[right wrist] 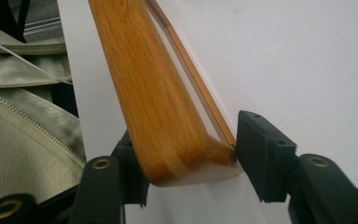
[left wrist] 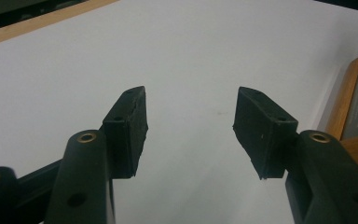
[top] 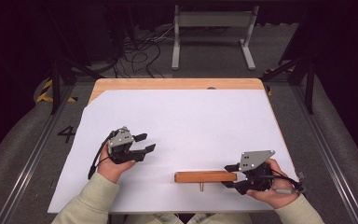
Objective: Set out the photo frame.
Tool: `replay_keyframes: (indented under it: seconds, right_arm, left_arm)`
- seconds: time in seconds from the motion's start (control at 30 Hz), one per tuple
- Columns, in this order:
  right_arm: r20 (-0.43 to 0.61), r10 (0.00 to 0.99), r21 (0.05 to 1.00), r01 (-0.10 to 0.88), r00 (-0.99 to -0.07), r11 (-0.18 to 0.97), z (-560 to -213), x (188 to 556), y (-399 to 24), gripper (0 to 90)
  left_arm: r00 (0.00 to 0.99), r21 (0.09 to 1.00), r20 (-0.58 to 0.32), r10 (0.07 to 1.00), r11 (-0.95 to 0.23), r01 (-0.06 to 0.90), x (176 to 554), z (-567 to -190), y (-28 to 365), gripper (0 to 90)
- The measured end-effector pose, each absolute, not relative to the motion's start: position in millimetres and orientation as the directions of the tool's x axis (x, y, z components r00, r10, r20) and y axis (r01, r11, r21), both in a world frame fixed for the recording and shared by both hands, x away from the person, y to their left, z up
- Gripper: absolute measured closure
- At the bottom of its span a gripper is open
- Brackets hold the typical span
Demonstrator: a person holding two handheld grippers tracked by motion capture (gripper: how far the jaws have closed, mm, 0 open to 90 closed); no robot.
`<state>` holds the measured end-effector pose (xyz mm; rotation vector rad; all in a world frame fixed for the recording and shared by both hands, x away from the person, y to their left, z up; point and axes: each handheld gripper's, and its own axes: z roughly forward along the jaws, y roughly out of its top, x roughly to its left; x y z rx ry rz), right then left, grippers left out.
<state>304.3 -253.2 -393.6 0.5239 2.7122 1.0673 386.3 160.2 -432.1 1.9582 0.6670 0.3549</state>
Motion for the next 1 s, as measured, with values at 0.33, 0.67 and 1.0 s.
replay_keyframes:
  seconds: [0.33,0.67,1.0]
  right_arm:
    - [0.021,0.471,0.614,0.383,-0.882,0.69,-411.2,303.8,-269.9,55.9]
    - [0.108,0.443,0.565,0.422,-0.89,0.709,-428.3,308.4,-265.3,90.0]
    - [0.158,0.492,0.594,0.48,-0.856,0.645,-435.5,316.2,-266.6,90.0]
  left_arm:
    - [0.805,0.886,-0.037,0.593,-0.353,0.301,386.1,-432.3,159.7,43.8]
    - [0.804,0.886,-0.034,0.594,-0.354,0.299,386.0,-431.9,159.9,43.8]
    - [0.805,0.884,-0.026,0.592,-0.362,0.295,386.5,-432.4,159.5,43.8]
